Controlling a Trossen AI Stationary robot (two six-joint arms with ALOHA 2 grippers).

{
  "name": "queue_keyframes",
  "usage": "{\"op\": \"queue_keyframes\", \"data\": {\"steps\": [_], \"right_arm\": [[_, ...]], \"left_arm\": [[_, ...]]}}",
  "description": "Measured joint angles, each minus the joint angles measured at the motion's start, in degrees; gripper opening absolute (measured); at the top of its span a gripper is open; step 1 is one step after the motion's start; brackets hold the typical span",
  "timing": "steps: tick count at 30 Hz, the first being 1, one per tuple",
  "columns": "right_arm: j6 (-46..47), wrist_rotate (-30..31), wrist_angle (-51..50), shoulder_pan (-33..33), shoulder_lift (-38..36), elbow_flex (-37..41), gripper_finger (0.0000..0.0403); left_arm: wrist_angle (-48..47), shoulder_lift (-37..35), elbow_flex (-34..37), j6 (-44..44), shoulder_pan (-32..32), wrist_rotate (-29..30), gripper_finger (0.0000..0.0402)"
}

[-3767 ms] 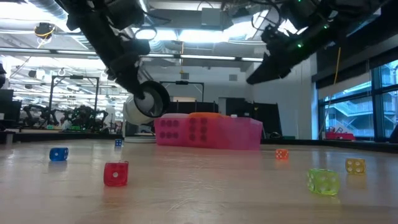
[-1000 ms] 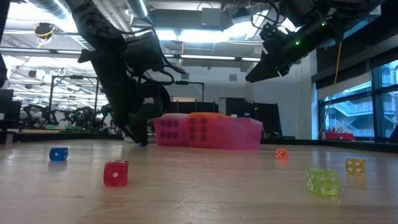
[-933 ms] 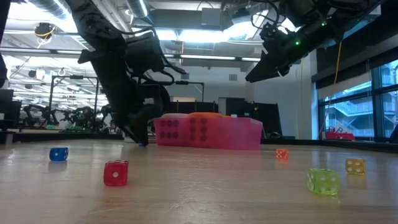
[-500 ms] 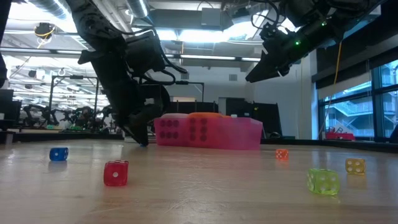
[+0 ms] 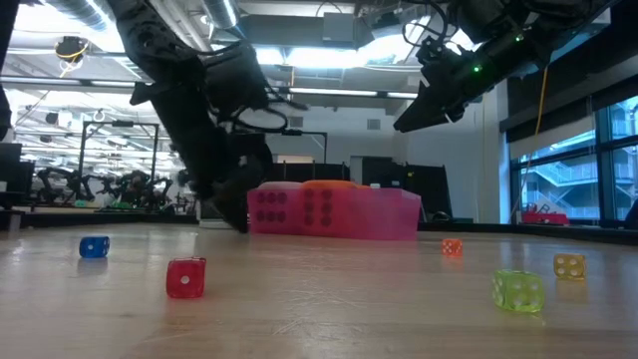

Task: Pick & Place Dice
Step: Put the top small blue die into the red bin

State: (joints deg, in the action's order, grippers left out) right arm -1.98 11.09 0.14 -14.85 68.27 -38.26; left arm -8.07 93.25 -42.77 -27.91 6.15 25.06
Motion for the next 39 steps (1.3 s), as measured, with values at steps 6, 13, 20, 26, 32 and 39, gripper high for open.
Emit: {"op": "queue_keyframes", "data": {"steps": [6, 13, 20, 26, 32, 39], "right_arm": [[0.0, -0.02, 0.0, 0.0, 0.0, 0.02, 0.0199], [-0.02, -0.04, 0.0, 0.0, 0.0, 0.0, 0.0199], [-0.02, -0.15, 0.02, 0.0, 0.0, 0.0, 0.0199], [1.34, -0.19, -0.22, 0.0, 0.0, 0.0, 0.0199], [2.86, -0.09, -0.9, 0.0, 0.0, 0.0, 0.0199], [3.15, 0.0, -1.66, 0.0, 0.0, 0.0, 0.0199]], "left_arm": [[8.25, 0.03, -2.48, 6.44, -2.57, -4.06, 0.0038], [16.22, 0.01, -7.95, 17.68, -2.84, -7.68, 0.0044], [17.54, 3.01, -16.5, 29.18, -0.07, -12.98, 0.0042], [16.58, 10.82, -24.44, 34.49, 2.91, -17.29, 0.0044], [15.71, 16.34, -29.23, 34.76, 5.1, -17.6, 0.0046], [14.09, 18.74, -29.68, 34.76, 6.78, -17.55, 0.0047]]}}
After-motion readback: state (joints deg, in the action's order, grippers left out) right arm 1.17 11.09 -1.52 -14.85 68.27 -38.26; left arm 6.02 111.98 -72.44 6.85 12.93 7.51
